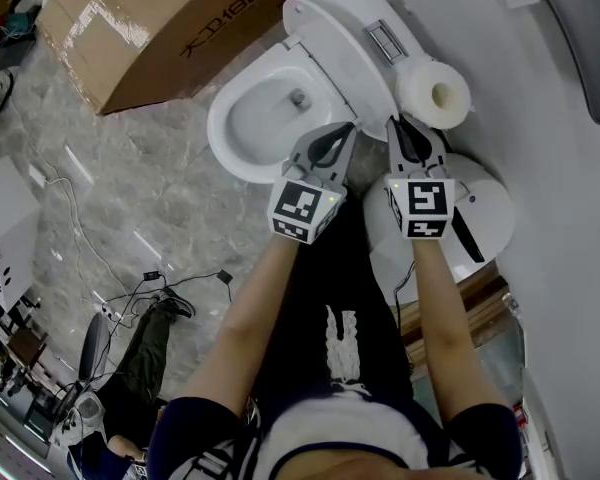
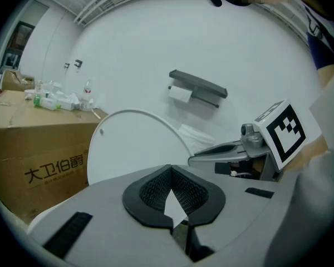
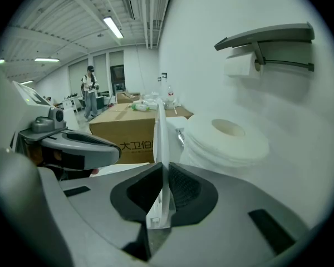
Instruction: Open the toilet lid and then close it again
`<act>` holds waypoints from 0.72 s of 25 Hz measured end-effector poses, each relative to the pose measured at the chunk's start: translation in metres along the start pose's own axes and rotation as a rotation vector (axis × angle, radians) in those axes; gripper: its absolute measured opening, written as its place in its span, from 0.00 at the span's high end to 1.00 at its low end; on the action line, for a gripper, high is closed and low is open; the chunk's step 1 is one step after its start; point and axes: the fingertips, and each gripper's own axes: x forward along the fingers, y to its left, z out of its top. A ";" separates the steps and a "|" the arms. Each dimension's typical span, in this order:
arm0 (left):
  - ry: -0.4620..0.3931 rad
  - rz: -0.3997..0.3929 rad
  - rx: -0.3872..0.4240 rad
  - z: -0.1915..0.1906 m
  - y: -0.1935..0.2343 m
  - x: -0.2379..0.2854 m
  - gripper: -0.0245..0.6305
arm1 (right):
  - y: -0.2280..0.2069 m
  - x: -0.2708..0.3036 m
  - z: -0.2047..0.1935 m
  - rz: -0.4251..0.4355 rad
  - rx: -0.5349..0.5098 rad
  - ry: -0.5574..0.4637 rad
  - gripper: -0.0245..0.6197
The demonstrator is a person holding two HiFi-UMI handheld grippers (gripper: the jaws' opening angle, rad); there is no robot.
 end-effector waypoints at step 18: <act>0.013 0.015 -0.017 -0.006 0.004 0.001 0.95 | 0.004 -0.009 0.002 -0.051 -0.070 -0.059 0.91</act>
